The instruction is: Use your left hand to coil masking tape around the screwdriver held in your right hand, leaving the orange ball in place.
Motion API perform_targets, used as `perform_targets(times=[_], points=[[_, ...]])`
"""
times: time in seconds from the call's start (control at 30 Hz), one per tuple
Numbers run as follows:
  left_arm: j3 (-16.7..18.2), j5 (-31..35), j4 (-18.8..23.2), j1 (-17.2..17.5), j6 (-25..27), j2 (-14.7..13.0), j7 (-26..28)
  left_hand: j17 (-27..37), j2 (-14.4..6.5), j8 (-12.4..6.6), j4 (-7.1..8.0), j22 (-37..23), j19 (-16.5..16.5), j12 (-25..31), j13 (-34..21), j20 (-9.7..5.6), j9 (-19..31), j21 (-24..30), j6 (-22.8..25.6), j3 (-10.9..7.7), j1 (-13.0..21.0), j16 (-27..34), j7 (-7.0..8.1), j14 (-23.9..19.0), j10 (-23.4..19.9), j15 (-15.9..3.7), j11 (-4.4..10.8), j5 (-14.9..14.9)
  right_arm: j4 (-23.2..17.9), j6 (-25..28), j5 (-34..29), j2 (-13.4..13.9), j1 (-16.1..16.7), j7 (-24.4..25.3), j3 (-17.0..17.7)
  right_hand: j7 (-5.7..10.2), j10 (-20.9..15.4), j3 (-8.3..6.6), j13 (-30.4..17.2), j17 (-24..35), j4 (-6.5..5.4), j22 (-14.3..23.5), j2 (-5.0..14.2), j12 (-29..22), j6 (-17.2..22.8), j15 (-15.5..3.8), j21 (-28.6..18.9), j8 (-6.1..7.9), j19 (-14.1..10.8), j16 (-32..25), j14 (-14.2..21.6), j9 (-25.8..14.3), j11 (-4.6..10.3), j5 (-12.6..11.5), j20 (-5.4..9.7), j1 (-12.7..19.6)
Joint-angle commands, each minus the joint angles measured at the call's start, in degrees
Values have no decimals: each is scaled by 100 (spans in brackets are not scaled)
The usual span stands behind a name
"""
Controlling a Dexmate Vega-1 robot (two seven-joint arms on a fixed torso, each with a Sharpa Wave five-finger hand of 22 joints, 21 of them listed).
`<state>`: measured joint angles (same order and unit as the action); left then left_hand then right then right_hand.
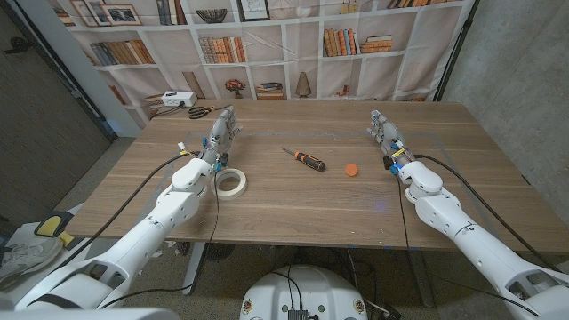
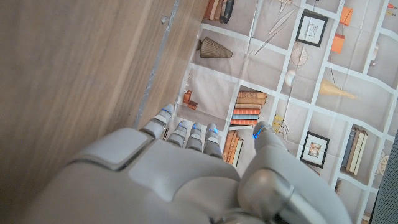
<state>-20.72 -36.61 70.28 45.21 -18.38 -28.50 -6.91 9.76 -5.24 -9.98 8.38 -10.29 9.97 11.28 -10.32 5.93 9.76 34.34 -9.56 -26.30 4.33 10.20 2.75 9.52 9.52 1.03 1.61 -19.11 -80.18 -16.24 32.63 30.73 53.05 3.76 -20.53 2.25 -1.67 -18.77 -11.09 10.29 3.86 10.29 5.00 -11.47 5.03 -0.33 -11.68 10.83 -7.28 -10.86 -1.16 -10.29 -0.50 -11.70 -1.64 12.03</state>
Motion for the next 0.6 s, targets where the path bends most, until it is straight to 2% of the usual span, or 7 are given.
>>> perform_targets(times=[0.03, 0.13, 0.27, 0.33, 0.43, 0.57, 0.6], points=[[237, 371, -279, -155, -103, 111, -585, 30, -212, -41, -6, -27, 659, 29, -24, 28, 20, 23, -848, -39, 4, 44, -11, 696, 811, -3, 1, -37, -1566, 258, -742, 218, 746, 903, -50, -34, -79, -41, -9, 10, 18, 19, -6, -38, 49, -23, -50, 23, -68, -28, -49, -30, -8, -38, 27, 51], [275, 509, -182, -123, -45, 118, -509, 27, -189, -75, -24, -26, 608, 63, -24, 28, 21, 24, -758, -31, 18, 68, 8, 618, 717, 20, -35, -35, -1609, 345, -876, 303, 724, 922, -57, -40, -100, -43, -9, 9, 43, 17, -19, -42, 56, 6, -50, 25, -74, -36, -24, -29, -24, -39, 31, 73], [311, 720, -102, -96, -51, 184, -318, 29, -154, -128, -55, -27, 455, 117, -29, 134, 24, 40, -539, -16, 44, 135, 54, 365, 539, 173, -92, -31, -1675, 486, -1044, 445, 669, 911, -51, -41, -159, -54, -8, 8, 98, 14, -37, -56, 89, 94, -55, 37, -99, -57, 48, -28, -44, -42, 7, 128], [315, 793, -29, -80, 12, 190, -263, 31, -145, -159, -68, -29, 344, 166, -33, 222, 27, 56, -385, -11, 58, 155, 85, 233, 374, 187, -159, -27, -1713, 577, -1171, 534, 624, 895, -69, -23, -228, -80, -8, 8, 170, 12, -39, -70, 155, 173, -67, 59, -148, -76, 127, -30, -59, -43, -29, 211], [327, 904, 135, -28, 147, 185, -127, 35, -129, -179, -80, -34, 343, 210, -39, 284, 33, 17, -195, 0, 72, 184, 104, 16, 179, 383, -222, -19, -1827, 773, -1372, 685, 567, 877, -102, -45, -326, -130, -10, 12, 262, 11, -18, -91, 228, 231, -78, 80, -199, -99, 227, -33, -73, -38, -86, 333], [341, 1101, 330, 44, 232, 155, 62, 51, -101, -187, -82, -48, 211, 267, -55, 507, 40, 20, 18, 28, 67, 226, 93, -272, -70, 552, -423, 3, -2068, 1166, -1575, 923, 501, 787, -142, -1, -504, -258, -20, 30, 452, 21, 56, -114, 419, 311, -107, 122, -324, -190, 573, -40, -62, 32, -358, 630], [353, 1148, 403, 81, 260, 147, 135, 53, -99, -187, -83, -51, 166, 278, -58, 546, 40, 29, 54, 31, 67, 231, 93, -320, -119, 570, -413, 8, -2103, 1229, -1588, 982, 474, 709, -155, -4, -529, -269, -22, 34, 470, 24, 60, -117, 433, 308, -117, 121, -353, -207, 636, -42, -57, 45, -436, 662]])
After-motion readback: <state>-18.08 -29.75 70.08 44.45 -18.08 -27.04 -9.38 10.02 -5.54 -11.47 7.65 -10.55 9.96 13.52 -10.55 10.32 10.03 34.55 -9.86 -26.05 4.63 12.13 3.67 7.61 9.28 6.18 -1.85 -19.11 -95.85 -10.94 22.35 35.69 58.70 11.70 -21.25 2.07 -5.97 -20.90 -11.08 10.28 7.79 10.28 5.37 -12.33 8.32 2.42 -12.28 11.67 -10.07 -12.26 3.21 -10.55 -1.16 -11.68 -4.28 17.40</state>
